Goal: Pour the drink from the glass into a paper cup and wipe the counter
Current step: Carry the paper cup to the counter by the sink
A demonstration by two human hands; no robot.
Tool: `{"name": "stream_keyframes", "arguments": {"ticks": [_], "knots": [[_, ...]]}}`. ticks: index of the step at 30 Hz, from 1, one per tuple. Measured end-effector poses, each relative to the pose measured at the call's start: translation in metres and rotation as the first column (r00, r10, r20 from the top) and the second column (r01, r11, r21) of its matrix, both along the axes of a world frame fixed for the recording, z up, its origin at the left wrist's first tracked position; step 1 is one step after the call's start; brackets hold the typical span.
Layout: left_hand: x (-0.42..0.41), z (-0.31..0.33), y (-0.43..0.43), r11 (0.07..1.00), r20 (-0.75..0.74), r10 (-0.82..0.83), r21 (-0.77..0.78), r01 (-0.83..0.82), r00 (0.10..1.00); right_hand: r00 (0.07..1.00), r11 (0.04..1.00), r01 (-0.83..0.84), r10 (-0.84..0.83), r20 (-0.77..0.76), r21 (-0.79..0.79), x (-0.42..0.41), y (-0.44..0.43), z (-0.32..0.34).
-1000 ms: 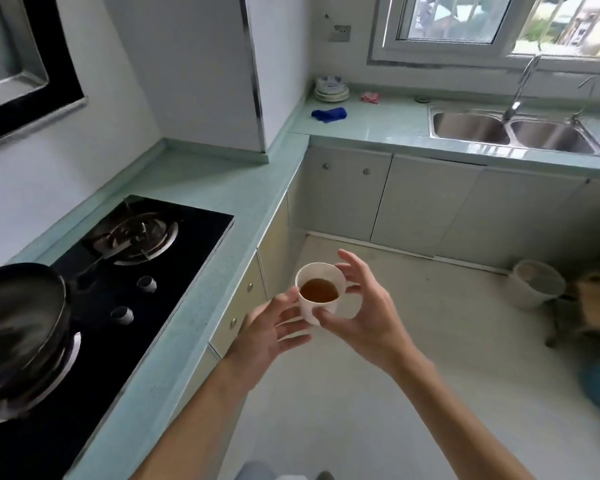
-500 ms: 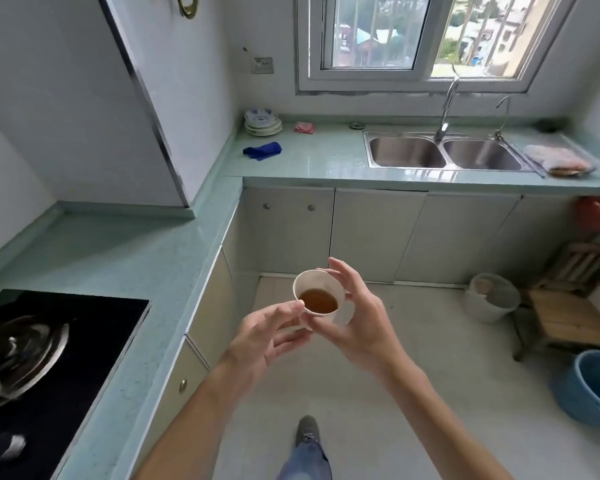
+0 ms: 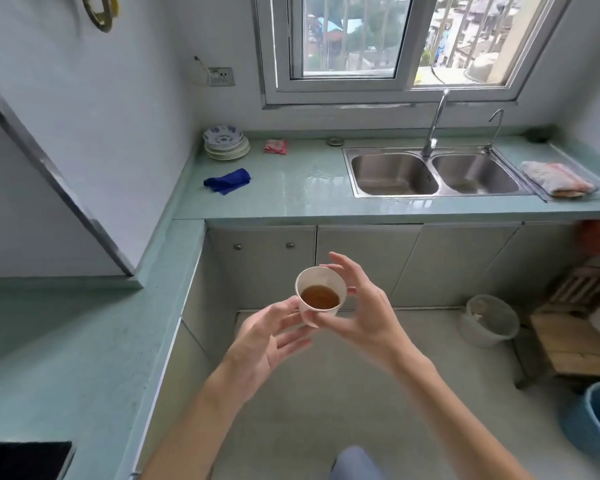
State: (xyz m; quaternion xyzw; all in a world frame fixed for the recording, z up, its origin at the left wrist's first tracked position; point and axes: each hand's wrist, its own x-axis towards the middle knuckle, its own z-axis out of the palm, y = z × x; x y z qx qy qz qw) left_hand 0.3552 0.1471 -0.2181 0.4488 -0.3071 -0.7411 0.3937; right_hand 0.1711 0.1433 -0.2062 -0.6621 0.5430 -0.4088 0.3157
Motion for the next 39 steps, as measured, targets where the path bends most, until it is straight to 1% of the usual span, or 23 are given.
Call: {"name": "stream_keyframes", "arguments": {"ticks": [3,5,12,18,20,23,27,30,36,39], "knots": [[-0.002,-0.009,-0.048,0.997,-0.018,0.022,0.069,-0.021,1.0,1.0,1.0,-0.018,0.018,-0.005,0.021,-0.006,-0.046,-0.01],[-0.004,-0.014,-0.081,0.996,-0.018,0.035,0.087,-0.034,0.999,0.999,0.999,-0.035,0.035,-0.003,0.038,-0.011,-0.08,-0.016],[-0.026,-0.018,-0.212,0.995,0.024,0.054,0.083,-0.056,0.998,0.997,0.996,-0.08,0.08,-0.001,0.036,-0.036,-0.219,-0.026],[-0.051,-0.006,-0.317,0.999,0.109,0.023,0.02,-0.025,0.994,0.991,0.991,-0.13,0.131,-0.033,0.029,-0.058,-0.326,-0.021],[-0.059,-0.008,-0.346,1.0,0.139,0.008,0.013,-0.01,0.99,0.988,0.989,-0.146,0.147,-0.044,0.023,-0.063,-0.356,-0.025],[-0.066,-0.015,-0.381,0.999,0.154,0.007,0.047,-0.014,0.988,0.989,0.989,-0.141,0.143,-0.037,0.049,-0.069,-0.392,-0.035],[-0.066,-0.029,-0.427,0.997,0.183,-0.015,0.072,0.001,0.983,0.982,0.984,-0.162,0.169,-0.087,0.078,-0.072,-0.433,-0.05],[-0.064,-0.042,-0.461,0.996,0.21,-0.044,0.079,0.028,0.977,0.978,0.984,-0.145,0.159,-0.136,0.104,-0.068,-0.466,-0.063],[-0.048,-0.071,-0.541,0.993,0.226,-0.011,0.114,-0.015,0.974,0.98,0.985,-0.072,0.099,-0.174,0.154,-0.046,-0.542,-0.088],[-0.035,-0.084,-0.583,0.988,0.246,-0.008,0.148,-0.029,0.969,0.971,0.982,-0.032,0.075,-0.228,0.189,-0.029,-0.581,-0.1]]}}
